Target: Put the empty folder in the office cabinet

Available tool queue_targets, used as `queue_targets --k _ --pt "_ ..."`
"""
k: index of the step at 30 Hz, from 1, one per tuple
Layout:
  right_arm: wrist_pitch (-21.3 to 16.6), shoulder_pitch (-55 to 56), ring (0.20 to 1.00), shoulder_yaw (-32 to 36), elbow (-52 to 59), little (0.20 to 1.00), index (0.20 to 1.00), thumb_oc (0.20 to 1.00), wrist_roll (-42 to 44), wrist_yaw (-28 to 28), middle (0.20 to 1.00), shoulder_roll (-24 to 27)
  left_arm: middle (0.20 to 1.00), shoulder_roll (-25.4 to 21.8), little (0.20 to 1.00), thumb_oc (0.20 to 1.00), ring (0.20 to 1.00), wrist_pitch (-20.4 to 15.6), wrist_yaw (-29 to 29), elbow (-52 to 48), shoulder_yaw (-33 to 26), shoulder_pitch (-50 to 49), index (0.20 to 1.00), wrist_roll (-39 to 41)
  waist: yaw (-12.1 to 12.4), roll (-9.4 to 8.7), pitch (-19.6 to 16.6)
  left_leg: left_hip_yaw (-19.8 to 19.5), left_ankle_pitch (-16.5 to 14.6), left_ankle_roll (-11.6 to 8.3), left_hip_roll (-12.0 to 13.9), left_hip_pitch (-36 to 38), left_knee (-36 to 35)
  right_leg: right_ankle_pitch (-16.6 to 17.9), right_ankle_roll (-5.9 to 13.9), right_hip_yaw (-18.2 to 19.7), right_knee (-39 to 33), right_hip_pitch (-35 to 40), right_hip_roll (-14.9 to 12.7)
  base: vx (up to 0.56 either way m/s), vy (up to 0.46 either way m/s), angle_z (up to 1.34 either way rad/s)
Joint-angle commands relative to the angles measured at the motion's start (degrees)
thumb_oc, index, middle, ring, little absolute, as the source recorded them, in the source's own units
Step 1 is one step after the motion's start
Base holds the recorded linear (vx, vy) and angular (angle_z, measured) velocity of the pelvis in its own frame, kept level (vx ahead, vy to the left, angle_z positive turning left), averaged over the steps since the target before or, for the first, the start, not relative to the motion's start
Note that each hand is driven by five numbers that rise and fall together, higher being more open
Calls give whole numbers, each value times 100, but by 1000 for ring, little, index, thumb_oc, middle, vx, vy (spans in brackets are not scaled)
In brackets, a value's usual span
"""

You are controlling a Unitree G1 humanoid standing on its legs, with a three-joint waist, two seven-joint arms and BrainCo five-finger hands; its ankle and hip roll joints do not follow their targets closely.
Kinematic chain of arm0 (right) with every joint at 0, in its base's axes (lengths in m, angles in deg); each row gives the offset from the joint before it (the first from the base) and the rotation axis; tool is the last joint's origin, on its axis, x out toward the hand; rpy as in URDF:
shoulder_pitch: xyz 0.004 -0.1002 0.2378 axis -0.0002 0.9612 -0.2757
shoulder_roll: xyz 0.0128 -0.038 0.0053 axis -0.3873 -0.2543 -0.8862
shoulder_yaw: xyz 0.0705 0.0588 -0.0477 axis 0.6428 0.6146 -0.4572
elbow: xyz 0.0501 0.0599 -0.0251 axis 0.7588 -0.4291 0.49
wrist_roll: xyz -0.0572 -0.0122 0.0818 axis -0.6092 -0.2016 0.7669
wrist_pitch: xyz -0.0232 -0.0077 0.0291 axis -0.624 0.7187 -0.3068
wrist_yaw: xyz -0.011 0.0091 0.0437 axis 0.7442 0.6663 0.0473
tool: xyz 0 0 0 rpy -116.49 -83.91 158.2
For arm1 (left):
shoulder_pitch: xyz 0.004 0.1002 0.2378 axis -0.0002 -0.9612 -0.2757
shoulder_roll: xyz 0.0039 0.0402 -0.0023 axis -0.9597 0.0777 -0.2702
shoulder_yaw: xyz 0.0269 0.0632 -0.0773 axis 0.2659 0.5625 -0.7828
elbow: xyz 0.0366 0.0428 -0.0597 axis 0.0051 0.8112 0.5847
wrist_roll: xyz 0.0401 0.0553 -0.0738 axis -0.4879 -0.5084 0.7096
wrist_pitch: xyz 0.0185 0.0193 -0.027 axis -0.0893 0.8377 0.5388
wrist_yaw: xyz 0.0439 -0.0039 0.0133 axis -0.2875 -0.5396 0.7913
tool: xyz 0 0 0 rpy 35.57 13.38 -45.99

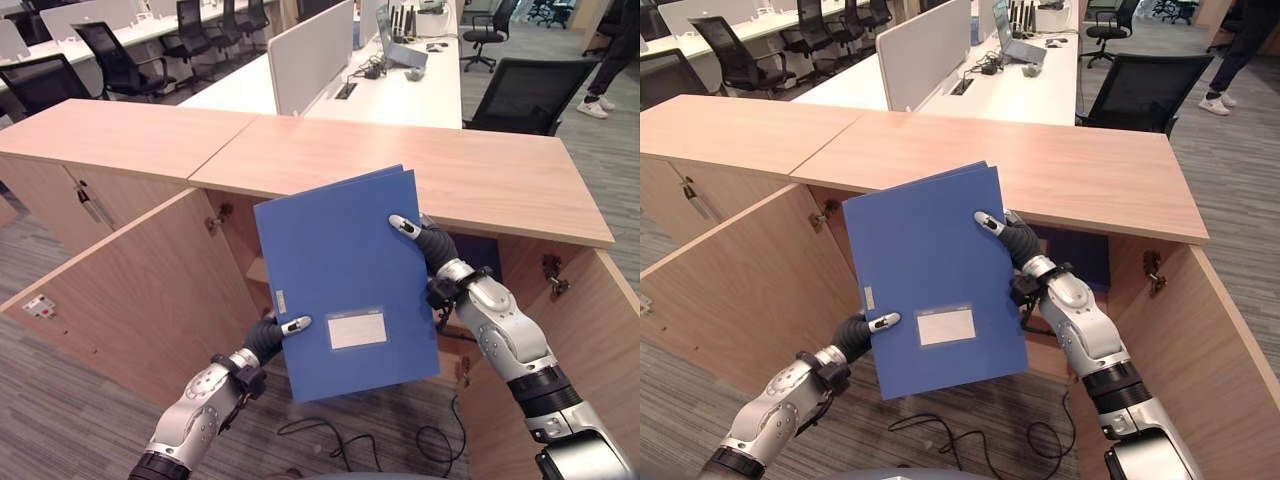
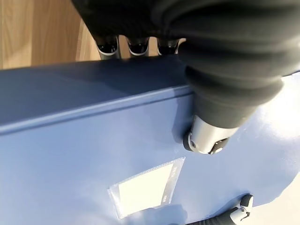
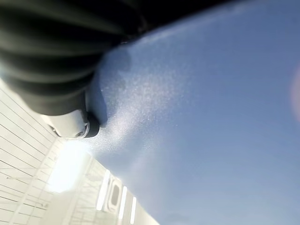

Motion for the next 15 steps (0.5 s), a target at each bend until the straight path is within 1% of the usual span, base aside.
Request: queue_targets --k 1,3,4,5,6,10,15 --pt "-266 -110 200 44 547 200 200 200 243 -223 200 -313 200 -82 200 200 200 -408 2 -41 -147 219 200 70 24 -360 -73 -168 -430 104 -156 -60 18 -188 345 152 541 -325 -480 0 0 0" --pt "-244 -89 200 38 555 200 200 200 221 -245 200 -300 200 -64 200 200 200 -413 4 -31 -165 201 200 60 26 -358 -75 -173 -429 106 -161 -65 18 -189 342 151 536 -323 -475 0 0 0" --pt "-235 -73 457 40 562 457 457 457 209 -256 457 -293 200 -57 200 200 200 -411 4 -24 -172 193 200 53 28 -358 -71 -174 -429 106 -162 -67 19 -189 343 141 537 -323 -476 0 0 0" --pt "-227 -57 533 41 555 533 533 533 195 -264 533 -282 200 -47 200 200 200 -412 -2 -19 -178 179 200 36 29 -355 -71 -176 -428 105 -161 -68 19 -187 344 135 535 -320 -478 0 0 0" --pt "-226 -52 1000 38 546 1000 1000 1000 173 -271 1000 -264 200 -46 200 200 200 -419 -4 -16 -180 168 200 21 32 -355 -72 -175 -427 105 -161 -71 18 -186 344 137 534 -321 -476 0 0 0" --pt "-200 26 1000 50 557 1000 1000 1000 246 -332 1000 -290 200 -35 200 200 200 -418 -20 -25 -193 113 200 -9 35 -359 -67 -184 -426 106 -158 -79 16 -184 339 135 527 -330 -478 0 0 0" --pt "-196 104 1000 116 477 1000 1000 1000 93 -299 1000 -224 200 -33 200 200 200 -422 -26 -35 -256 54 200 -46 38 -363 -59 -186 -426 109 -167 -95 17 -179 348 139 527 -343 -481 0 0 0"
